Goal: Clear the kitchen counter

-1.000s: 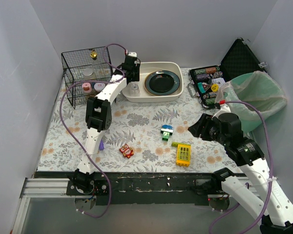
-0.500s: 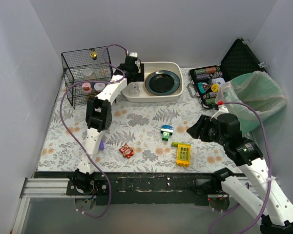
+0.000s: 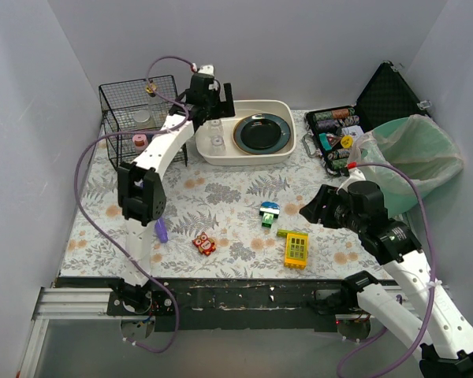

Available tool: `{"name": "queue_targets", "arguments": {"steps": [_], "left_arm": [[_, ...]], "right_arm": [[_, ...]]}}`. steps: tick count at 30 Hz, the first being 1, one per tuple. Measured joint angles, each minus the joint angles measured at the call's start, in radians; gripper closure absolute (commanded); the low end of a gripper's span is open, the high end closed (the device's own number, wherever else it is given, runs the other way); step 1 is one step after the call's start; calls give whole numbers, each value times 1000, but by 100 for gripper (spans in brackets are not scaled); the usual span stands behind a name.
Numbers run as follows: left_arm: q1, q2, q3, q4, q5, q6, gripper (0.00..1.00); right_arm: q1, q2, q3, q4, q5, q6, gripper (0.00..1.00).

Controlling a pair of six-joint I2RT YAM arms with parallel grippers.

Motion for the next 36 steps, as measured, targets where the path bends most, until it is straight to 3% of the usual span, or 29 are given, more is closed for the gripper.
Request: {"name": "queue_targets", "arguments": {"steps": [4,11,16,26,36], "left_arm": [[-16,-211,-117,23,35,-38,2],[-33,-651,-508,89,129,-105,2],[-33,-869,-784,100,169,-145,2],[-33,-1133,-1169,47,165,-245,2],[-33,-1224,-1247,34,113,-291,2]], "right_arm": [[0,9,3,6,0,0,34],[0,19,10,26,-3,-1,33],[0,28,10,26,-5,1,32],[0,0,-23,49,0,13,32],[0,-18,-122,55,8,57,32]]}}
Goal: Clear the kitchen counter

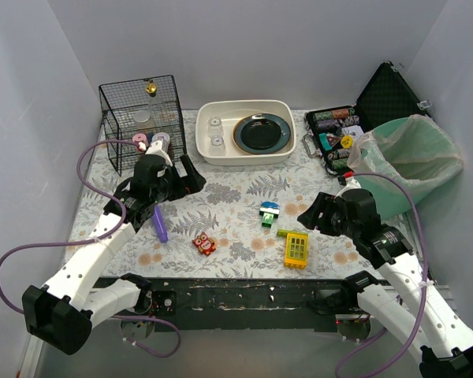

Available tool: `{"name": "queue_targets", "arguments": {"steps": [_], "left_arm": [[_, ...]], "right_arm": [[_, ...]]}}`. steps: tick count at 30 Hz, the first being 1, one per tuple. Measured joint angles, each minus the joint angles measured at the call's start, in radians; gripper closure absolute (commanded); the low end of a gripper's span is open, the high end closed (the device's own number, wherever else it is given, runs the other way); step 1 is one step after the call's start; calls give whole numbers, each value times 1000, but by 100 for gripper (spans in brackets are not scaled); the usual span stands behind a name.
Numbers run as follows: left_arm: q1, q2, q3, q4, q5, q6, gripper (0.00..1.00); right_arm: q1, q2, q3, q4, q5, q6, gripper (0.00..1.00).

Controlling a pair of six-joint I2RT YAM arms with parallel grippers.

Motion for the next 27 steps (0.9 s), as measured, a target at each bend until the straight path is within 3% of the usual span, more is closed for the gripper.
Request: {"name": "queue_targets", "arguments": {"steps": [27], "left_arm": [[0,-2,-41,44,-76,-27,2]], "right_arm": [[0,-71,-89,72,56,6,30]]}}
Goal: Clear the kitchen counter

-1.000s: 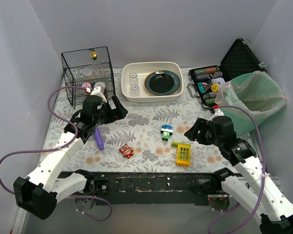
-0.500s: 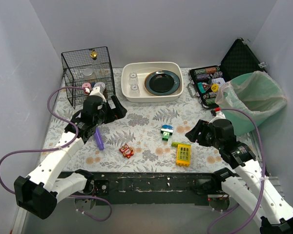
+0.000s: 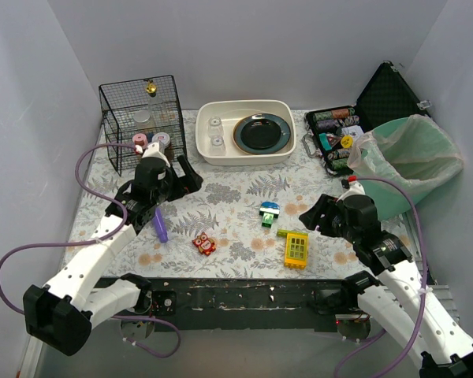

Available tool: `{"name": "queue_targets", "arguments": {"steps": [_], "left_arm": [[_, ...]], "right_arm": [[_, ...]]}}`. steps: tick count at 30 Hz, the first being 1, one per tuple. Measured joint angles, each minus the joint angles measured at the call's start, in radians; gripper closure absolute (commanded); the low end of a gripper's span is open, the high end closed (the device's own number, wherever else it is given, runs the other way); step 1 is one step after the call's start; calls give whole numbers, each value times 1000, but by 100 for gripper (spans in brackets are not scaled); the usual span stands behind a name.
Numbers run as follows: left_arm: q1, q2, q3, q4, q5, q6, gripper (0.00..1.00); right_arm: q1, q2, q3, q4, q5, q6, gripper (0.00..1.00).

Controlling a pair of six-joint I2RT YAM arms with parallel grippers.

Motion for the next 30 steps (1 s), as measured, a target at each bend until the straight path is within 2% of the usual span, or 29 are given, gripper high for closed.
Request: {"name": "queue_targets", "arguments": {"steps": [4,8,11,18,24,30], "left_arm": [[0,-24,-21,2,-9,0,2],[0,-60,-48,2,-14,0,2],[0,-84,-64,2,-18,0,2],[0,-105,-83,4,-16,0,2],[0,-69,-77,5,-15,1,2],[0,-63,-65,6,-17,-1,2]], "right_arm": [[0,0,-9,20,-1,5,29],[0,1,-23,31,-1,18,22],[0,5,-31,34,-2,24,21],[0,127,-9,55,-5,2,20],[0,296,143,54,-3,-26,20],[0,363,463,51,71,-82,19]]}}
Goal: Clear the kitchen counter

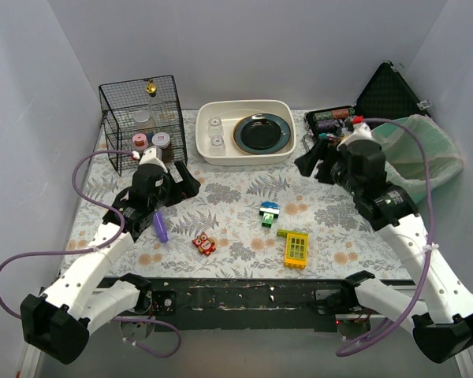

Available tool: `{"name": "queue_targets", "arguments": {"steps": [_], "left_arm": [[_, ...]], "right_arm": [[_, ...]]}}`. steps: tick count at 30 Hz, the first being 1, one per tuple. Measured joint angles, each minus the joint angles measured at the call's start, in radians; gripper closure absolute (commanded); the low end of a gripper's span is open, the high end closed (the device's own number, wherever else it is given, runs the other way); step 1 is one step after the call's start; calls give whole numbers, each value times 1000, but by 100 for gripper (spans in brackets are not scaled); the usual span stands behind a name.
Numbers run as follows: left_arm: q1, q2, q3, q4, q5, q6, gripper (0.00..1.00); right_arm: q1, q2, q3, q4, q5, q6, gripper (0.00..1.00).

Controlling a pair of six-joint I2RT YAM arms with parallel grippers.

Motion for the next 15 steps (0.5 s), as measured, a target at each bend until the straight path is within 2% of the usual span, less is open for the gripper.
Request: {"name": "queue_targets", "arguments": {"steps": [3,6,10,15], "left_arm": [[0,-14,0,-5,-6,-2,2],[0,-37,0,-13,-14,0,2],[0,-52,33,-53,-16,11,2],[0,-49,161,-98,-36,34,2]], "right_arm": [[0,34,147,5,23,-31,19],[0,40,210,6,31,-48,18],[0,33,192,7,31,-55,18],[0,-48,32,11,33,-55,19]]}}
